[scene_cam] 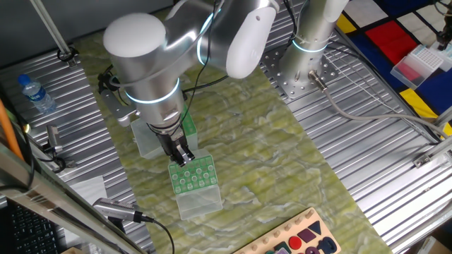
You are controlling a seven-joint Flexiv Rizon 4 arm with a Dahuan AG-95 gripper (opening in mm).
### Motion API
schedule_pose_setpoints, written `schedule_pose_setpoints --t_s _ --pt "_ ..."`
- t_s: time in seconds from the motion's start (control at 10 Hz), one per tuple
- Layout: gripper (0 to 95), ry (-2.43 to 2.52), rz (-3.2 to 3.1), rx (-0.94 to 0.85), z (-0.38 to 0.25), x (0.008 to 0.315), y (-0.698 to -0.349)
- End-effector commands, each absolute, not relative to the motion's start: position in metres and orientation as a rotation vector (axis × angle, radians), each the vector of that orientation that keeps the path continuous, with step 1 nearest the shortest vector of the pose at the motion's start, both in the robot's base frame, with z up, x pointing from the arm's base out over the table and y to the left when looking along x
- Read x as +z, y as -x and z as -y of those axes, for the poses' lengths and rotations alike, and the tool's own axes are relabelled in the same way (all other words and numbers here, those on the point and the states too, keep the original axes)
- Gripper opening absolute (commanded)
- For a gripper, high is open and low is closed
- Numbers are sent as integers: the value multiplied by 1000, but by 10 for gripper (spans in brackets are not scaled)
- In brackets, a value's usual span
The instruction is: Transfer all large pipette tips from one holder to another
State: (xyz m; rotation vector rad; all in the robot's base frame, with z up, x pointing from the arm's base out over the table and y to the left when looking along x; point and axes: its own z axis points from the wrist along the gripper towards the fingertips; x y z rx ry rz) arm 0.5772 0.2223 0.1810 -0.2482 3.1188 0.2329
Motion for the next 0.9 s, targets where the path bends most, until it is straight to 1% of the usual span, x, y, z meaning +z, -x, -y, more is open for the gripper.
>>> schedule_pose_setpoints --t_s 0.1,0.9 --pt "0 244 -3117 232 -223 178 -578" --pt "0 265 -3092 230 -221 167 -573"
